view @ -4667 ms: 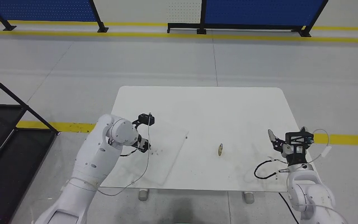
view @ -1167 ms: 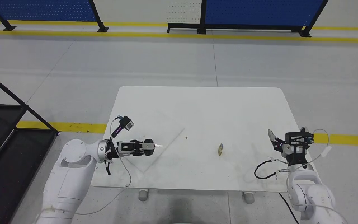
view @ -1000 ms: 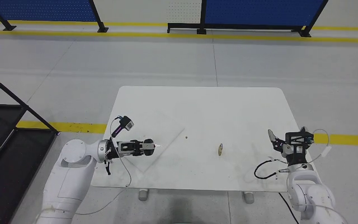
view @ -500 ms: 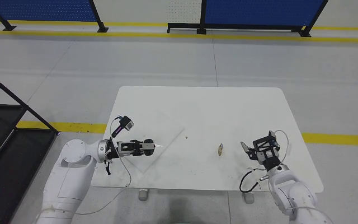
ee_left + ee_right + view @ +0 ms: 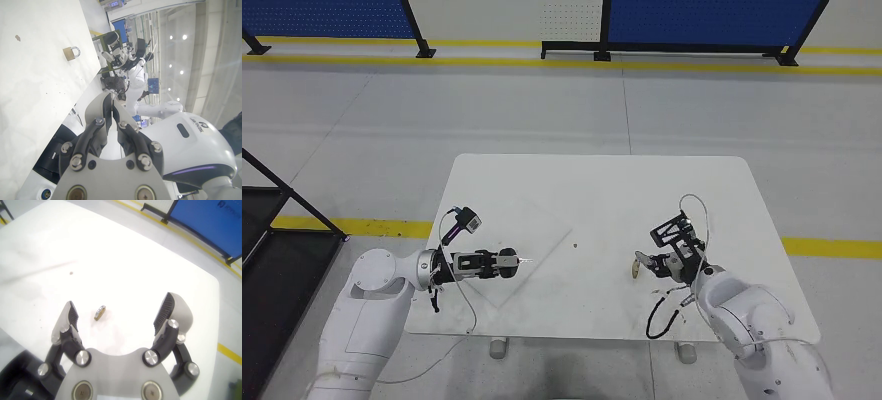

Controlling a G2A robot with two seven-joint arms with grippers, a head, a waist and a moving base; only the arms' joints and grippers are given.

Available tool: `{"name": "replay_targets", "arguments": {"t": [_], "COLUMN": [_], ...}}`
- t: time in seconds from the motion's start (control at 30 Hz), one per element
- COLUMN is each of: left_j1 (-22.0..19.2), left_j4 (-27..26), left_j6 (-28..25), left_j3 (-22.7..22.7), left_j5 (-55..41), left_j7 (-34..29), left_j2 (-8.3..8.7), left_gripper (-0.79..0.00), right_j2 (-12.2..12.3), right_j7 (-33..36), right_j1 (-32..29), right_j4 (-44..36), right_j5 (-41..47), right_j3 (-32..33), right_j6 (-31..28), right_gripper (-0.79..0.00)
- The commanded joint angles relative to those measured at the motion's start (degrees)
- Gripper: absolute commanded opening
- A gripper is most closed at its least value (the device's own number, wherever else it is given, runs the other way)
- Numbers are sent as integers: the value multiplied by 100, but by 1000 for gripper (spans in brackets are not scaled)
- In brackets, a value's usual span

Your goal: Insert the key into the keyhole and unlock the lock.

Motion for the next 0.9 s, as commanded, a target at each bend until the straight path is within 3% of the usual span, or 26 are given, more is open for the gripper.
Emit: {"name": "replay_targets", "arguments": {"t": [0.0,0.17,0.43,0.57,0.87], "left_j1": [0,0,0,0,0], "left_j4": [0,0,0,0,0], "left_j6": [0,0,0,0,0], "left_j3": [0,0,0,0,0], "left_j5": [0,0,0,0,0], "left_j7": [0,0,0,0,0], "left_j2": [0,0,0,0,0], "left_gripper": [-785,-785,-785,-785,-785], "right_j2": [-29,-146,-362,-449,-583], "right_j7": [704,2172,3686,4004,3984], "right_j1": [359,1237,2383,2734,3121], "right_j4": [49,456,1321,1682,2484], "right_j5": [141,735,1103,1100,956], "right_j3": [-150,-600,-1310,-1652,-2204], "right_j6": [160,798,2137,2362,2542], "right_gripper": [0,0,0,0,0]}}
